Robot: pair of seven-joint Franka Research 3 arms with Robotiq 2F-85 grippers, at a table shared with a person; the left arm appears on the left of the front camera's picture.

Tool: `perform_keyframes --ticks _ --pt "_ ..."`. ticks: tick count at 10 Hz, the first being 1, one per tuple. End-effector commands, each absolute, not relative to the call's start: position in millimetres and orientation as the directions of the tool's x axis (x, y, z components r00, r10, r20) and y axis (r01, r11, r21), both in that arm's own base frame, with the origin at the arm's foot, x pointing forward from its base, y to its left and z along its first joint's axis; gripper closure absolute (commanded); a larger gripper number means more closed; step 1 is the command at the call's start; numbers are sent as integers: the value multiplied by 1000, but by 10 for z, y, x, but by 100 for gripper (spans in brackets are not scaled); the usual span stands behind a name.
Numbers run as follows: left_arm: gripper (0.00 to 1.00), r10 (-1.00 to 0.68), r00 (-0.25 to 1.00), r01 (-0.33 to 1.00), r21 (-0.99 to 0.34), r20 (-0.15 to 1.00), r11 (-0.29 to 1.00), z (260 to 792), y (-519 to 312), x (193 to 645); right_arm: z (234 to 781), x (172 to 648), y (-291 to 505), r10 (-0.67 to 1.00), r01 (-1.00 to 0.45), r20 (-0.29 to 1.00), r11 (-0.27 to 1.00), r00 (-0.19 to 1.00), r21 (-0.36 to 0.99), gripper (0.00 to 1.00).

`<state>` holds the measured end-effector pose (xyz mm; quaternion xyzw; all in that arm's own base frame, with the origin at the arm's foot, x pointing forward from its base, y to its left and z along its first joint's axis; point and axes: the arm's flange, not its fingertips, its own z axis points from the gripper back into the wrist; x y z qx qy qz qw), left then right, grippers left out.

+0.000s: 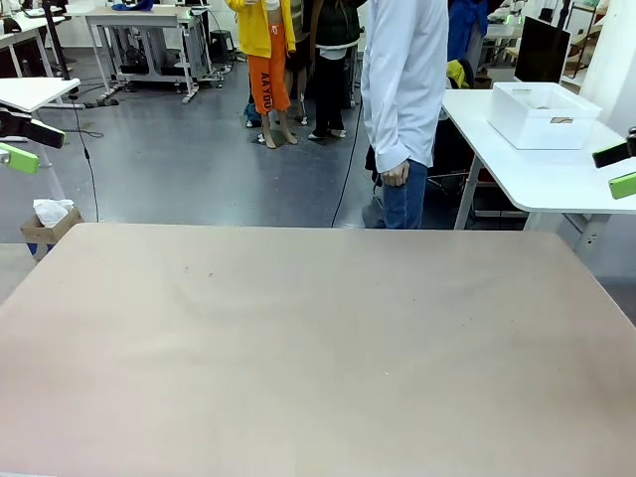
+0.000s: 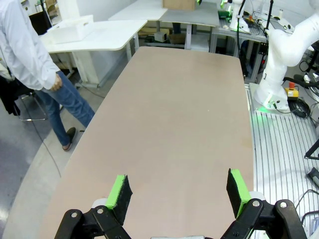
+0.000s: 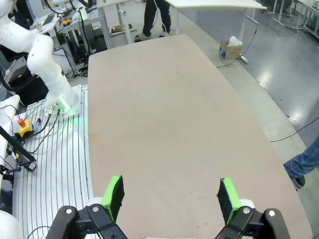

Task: Stack the cups and store them in the basket.
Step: Place the stack of Reusable plastic cups into the Pantry Basket.

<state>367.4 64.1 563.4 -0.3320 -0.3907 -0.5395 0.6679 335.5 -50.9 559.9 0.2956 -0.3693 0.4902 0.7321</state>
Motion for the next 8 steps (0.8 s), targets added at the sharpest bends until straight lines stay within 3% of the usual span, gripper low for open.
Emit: perform_keyframes --ticks 1,8 --pt "0 -453 117 980 -30 884 195 5676 631 3671 5599 3370 -512 490 -942 843 333 220 52 0" --pt "0 -453 117 980 -30 884 195 5676 631 3671 5599 3370 -512 490 -942 843 333 220 52 0"
